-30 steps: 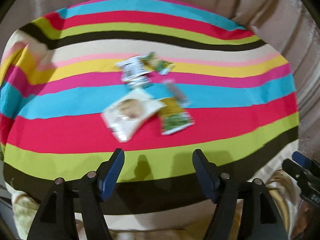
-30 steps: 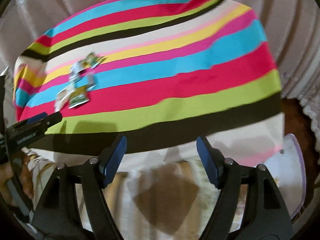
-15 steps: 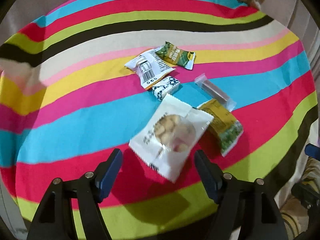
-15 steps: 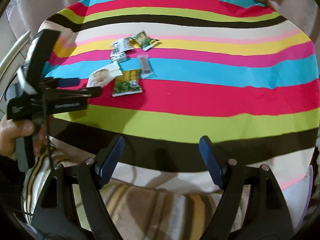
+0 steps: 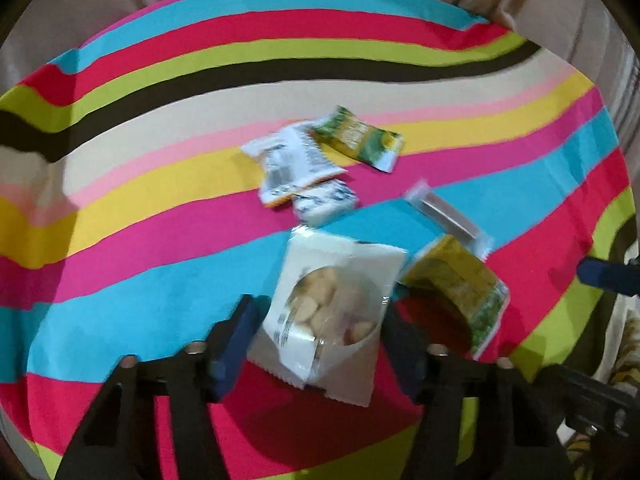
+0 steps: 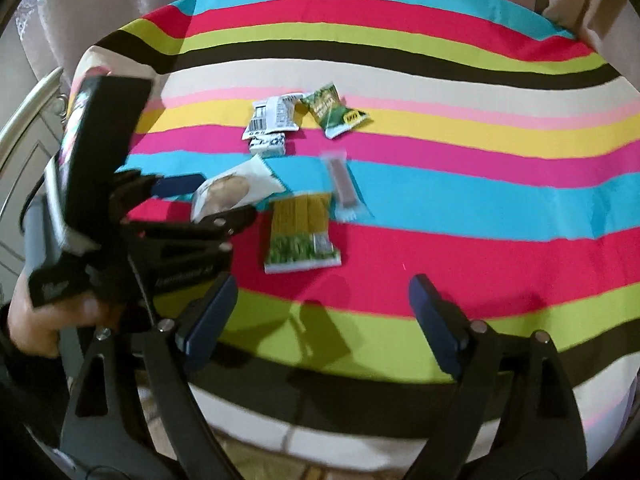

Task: Organize snacks
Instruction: 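Grasp the white nut packet with the left tool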

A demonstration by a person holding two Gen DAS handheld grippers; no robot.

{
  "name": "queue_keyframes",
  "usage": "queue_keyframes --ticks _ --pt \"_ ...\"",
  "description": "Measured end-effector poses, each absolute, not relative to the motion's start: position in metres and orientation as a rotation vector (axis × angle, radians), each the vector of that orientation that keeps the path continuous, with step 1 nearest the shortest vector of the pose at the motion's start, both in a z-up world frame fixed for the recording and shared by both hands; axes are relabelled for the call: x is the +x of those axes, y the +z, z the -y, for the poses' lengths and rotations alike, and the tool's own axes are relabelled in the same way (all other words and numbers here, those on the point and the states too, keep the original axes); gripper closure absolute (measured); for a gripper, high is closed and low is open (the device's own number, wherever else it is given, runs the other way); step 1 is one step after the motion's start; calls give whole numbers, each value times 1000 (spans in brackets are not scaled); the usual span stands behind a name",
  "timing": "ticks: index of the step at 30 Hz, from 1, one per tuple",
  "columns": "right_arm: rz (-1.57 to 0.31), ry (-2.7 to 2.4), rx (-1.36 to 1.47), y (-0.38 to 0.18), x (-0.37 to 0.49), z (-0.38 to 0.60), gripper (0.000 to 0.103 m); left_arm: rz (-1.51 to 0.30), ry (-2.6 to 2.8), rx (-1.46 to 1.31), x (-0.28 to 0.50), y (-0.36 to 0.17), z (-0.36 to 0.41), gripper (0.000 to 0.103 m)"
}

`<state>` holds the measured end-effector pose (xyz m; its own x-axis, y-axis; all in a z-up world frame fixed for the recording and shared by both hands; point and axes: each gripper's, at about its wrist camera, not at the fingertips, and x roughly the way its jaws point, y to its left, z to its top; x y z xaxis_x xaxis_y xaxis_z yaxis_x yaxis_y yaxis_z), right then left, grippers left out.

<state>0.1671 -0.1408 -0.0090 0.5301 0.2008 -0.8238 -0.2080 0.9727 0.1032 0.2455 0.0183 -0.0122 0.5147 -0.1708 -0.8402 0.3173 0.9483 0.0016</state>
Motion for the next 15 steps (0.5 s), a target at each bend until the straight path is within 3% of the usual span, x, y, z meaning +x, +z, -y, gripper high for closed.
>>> queue_keyframes --ticks 11,15 --pt "-991 254 -16 -21 201 120 14 -985 -187 14 247 -8 -60 49" --pt "-1009 252 -7 -28 209 118 19 -984 -164 -20 241 -6 -73 49"
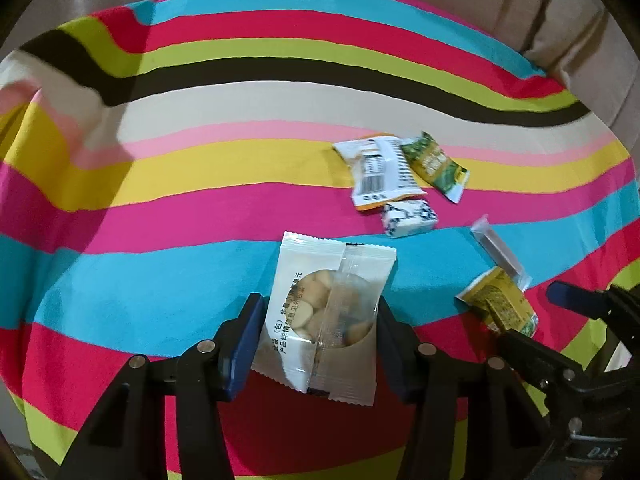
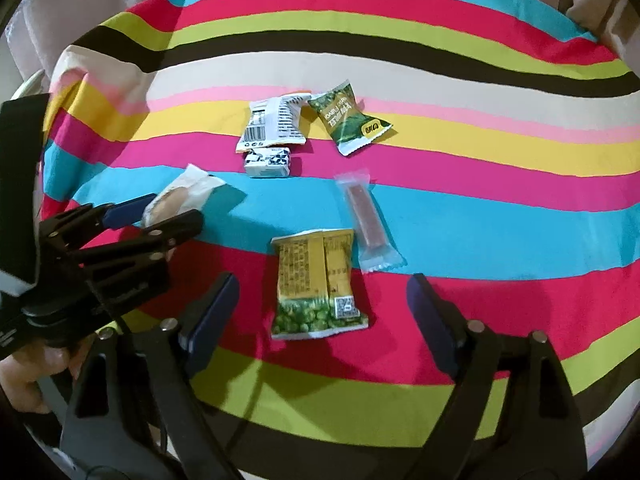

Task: Organize snacks
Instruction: 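Grasp the white nut packet with the left tool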

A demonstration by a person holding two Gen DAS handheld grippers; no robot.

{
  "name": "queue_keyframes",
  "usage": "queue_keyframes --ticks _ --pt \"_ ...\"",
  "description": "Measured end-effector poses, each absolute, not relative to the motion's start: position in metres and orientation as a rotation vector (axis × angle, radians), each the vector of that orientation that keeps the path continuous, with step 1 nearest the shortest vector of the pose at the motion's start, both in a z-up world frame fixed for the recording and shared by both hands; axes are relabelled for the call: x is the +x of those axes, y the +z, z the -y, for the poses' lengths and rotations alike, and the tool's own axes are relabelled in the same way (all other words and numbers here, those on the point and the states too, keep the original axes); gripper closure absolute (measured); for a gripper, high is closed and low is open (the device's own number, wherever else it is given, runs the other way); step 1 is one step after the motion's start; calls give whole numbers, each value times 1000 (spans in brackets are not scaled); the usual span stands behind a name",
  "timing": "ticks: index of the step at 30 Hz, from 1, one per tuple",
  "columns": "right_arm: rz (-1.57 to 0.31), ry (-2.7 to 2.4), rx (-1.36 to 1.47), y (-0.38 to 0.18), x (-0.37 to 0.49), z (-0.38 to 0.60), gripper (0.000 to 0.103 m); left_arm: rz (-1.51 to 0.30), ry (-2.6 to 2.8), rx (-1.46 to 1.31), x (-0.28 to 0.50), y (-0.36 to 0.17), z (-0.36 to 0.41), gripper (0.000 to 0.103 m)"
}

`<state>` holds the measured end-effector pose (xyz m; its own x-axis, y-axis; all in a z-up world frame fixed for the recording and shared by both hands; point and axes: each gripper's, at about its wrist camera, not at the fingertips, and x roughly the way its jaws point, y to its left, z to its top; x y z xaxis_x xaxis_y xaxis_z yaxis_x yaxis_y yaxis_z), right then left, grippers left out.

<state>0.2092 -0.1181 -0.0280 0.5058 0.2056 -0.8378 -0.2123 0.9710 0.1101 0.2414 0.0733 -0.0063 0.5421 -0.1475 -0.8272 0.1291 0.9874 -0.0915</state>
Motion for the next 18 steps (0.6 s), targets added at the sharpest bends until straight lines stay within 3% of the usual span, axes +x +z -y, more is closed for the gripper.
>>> queue_keyframes --ticks 9,12,17,18 --pt "-1034 235 -42 -37 213 116 24 -986 -168 -132 258 -13 -82 48" --pt "-1049 234 -69 -41 214 113 32 -986 -165 -113 257 -14 -78 48" --pt "-1042 212 -112 -44 218 107 36 -985 -165 -76 256 -14 -70 41" --pt "-1036 213 -113 -43 218 107 42 -985 -162 -57 256 -15 -67 40"
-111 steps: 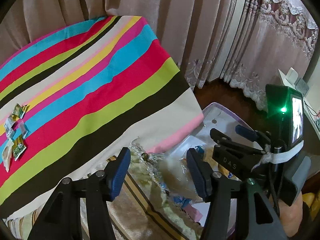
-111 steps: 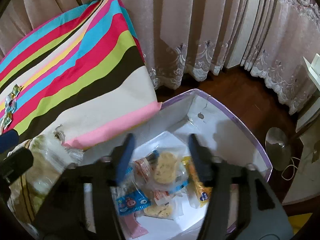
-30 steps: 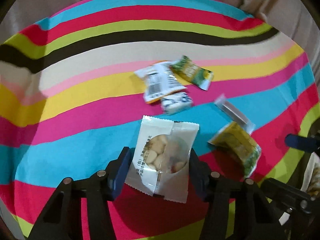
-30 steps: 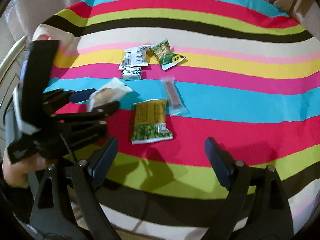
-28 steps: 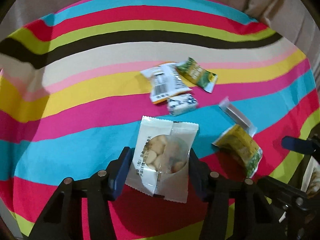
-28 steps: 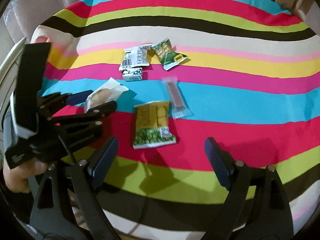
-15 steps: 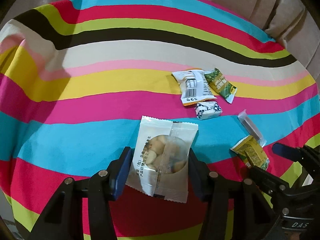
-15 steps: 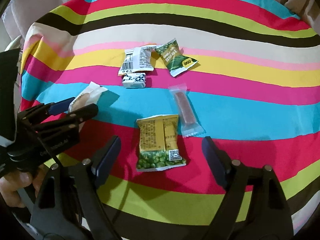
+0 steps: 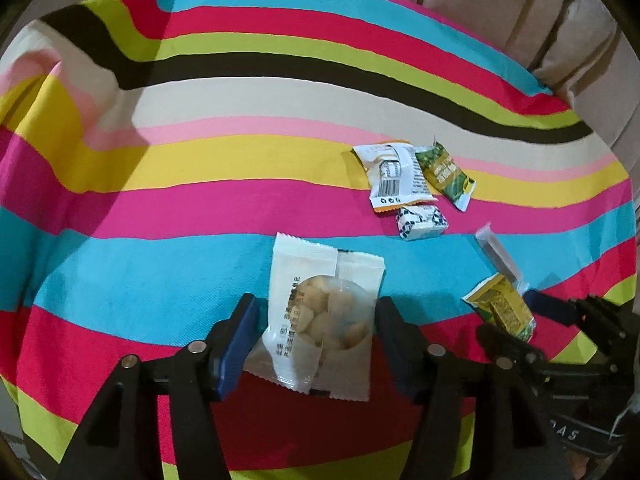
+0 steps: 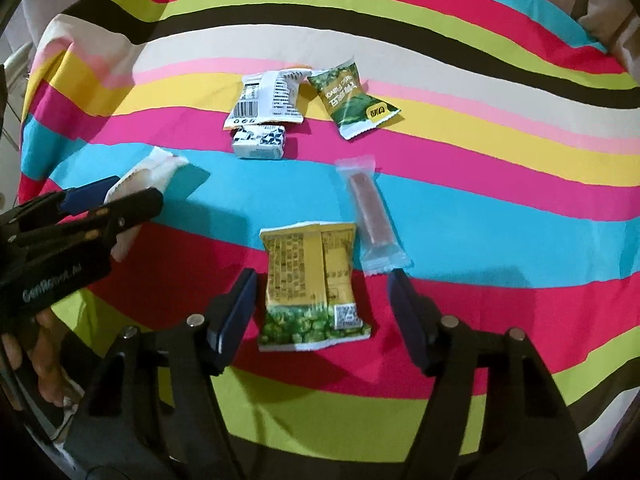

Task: Organize snacks
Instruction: 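Grasp the white nut packet with the left tool, then grasp the yellow-green pea bag with the right tool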

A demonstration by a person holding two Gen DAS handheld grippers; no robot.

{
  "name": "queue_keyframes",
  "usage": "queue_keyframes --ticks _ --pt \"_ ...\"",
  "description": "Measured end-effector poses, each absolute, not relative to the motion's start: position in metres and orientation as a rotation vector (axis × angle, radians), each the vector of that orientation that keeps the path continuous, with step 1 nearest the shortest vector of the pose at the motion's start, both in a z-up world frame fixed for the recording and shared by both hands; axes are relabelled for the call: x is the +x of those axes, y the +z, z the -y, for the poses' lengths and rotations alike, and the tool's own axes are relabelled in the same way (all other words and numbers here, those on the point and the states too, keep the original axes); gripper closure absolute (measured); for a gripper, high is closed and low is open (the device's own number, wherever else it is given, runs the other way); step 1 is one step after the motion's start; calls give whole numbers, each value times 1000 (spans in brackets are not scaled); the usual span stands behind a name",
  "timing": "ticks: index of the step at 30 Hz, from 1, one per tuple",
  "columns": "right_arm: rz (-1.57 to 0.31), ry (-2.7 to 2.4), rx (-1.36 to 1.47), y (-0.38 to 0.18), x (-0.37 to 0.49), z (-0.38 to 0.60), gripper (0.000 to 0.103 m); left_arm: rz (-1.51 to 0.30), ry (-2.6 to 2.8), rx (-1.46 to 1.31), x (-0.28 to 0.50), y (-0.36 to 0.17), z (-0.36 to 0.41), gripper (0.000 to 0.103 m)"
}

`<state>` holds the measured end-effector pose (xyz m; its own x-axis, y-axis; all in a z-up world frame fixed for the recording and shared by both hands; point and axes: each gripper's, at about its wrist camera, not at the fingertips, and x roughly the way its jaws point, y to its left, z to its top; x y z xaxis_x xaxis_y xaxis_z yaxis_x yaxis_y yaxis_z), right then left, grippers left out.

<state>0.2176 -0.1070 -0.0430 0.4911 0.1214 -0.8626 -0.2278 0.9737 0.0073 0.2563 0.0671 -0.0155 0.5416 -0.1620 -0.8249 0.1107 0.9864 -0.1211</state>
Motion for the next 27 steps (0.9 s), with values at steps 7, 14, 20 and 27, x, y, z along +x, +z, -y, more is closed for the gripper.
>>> queue_keyframes --ticks 7,14,20,27 --pt "-1011 220 -113 -41 216 107 61 -982 -124 -6 256 -17 -60 50" --pt "-1013 224 -95 -41 213 105 61 -965 -100 -9 251 -16 -62 55" --pt "-985 224 -65 -31 203 116 61 -915 -63 -24 233 -2 -63 56" --pt "-939 209 -40 -12 181 136 61 -882 -66 38 196 22 -31 56"
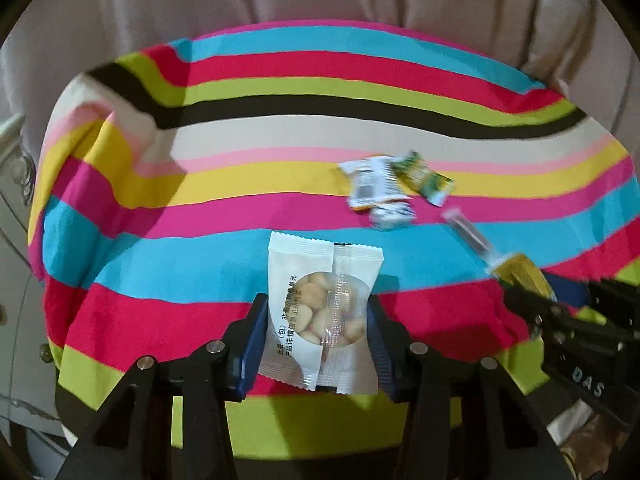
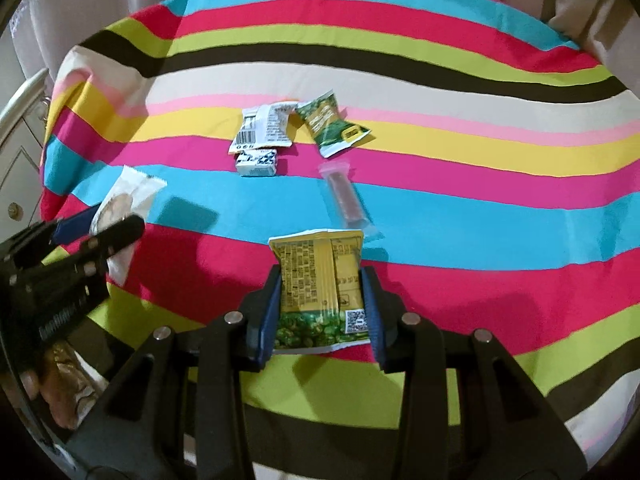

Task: Organize snacks
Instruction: 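Grasp the yellow-green pea bag with the right tool, then carry both packets over the white box and open both tools to drop them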

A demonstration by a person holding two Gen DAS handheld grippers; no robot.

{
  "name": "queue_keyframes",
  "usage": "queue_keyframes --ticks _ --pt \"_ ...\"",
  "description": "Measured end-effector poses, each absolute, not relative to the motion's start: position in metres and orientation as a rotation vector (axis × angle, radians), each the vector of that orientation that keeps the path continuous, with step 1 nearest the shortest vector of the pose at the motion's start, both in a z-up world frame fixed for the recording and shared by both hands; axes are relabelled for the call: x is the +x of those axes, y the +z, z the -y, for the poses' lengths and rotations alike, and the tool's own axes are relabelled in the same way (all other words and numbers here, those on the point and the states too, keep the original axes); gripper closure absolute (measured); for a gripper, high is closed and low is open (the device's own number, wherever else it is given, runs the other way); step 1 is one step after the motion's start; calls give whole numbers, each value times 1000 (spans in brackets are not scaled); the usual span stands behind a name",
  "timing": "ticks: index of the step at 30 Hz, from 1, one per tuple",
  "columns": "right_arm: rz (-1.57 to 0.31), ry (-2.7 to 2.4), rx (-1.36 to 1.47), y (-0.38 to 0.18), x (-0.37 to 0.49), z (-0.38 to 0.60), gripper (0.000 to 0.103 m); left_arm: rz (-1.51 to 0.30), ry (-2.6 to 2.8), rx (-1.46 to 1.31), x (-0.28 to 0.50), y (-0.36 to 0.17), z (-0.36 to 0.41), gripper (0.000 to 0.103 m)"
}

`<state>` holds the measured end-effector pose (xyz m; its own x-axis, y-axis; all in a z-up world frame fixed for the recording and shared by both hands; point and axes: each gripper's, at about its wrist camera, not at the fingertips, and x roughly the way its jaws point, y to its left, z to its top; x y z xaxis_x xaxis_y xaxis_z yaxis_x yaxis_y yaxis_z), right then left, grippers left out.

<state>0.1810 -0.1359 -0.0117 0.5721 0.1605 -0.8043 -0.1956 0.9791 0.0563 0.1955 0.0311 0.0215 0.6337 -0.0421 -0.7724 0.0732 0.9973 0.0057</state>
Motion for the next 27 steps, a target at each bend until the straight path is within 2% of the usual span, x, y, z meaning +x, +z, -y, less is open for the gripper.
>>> queue_keyframes --ticks 15,27 --pt "-861 110 70 15 113 221 61 -884 -244 67 131 42 61 56" --pt "-863 -41 135 11 53 315 61 -879 -402 143 100 51 137 56"
